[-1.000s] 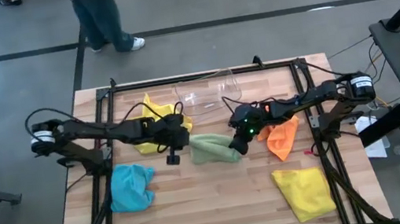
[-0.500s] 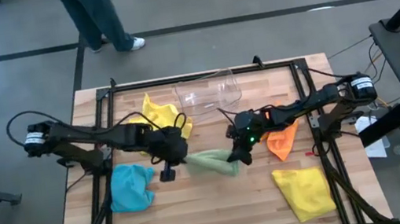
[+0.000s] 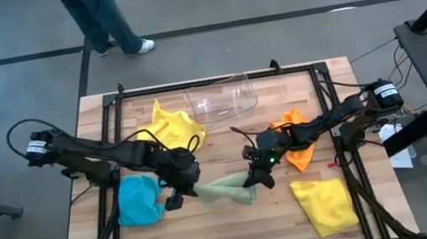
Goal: Fold microfiber towels
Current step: Put the light green microfiber cloth into the transparent bin
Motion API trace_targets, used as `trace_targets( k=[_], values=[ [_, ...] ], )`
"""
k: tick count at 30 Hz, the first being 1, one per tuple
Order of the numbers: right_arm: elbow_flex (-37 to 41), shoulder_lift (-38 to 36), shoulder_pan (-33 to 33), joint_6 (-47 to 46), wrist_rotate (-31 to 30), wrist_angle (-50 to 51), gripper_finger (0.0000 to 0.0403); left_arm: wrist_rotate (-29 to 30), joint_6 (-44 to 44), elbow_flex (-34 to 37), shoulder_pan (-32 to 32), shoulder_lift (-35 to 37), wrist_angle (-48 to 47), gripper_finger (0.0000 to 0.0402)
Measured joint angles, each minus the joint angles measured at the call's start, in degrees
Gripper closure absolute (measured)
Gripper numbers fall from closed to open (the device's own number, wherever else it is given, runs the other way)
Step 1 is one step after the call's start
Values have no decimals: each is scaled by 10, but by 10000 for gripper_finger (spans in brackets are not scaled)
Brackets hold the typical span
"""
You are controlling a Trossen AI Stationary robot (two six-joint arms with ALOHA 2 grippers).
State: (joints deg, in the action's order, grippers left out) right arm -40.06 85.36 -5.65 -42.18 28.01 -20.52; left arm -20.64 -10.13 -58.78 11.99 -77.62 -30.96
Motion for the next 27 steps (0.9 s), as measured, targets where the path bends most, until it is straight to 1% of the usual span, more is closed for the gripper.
trace_targets(
  k=[3, 5, 9, 12, 15, 17, 19, 22, 27],
  values=[
    [29, 0, 0, -19, -4, -42, 385, -35, -14, 46, -14, 0, 64, 401],
    [47, 0, 0, -35, -11, -62, 385, -48, -16, 68, -28, 0, 96, 401],
    [67, 0, 8, -48, -40, -66, 385, -49, -2, 88, -69, 0, 110, 401],
    [71, 0, 20, -38, -64, -47, 385, -36, 48, 93, -106, -4, 107, 401],
    [71, 0, 37, -16, -85, -17, 385, -6, 122, 95, -136, -13, 105, 401],
    [71, 0, 47, -3, -92, 1, 385, 25, 161, 95, -148, -24, 107, 401],
    [71, 0, 56, 12, -96, 16, 385, 54, 202, 94, -152, -39, 111, 401],
    [71, 0, 65, 27, -96, 31, 385, 80, 257, 94, -151, -60, 118, 401],
    [71, 0, 78, 41, -103, 56, 385, 157, 290, 93, -144, -94, 130, 401]
  ],
)
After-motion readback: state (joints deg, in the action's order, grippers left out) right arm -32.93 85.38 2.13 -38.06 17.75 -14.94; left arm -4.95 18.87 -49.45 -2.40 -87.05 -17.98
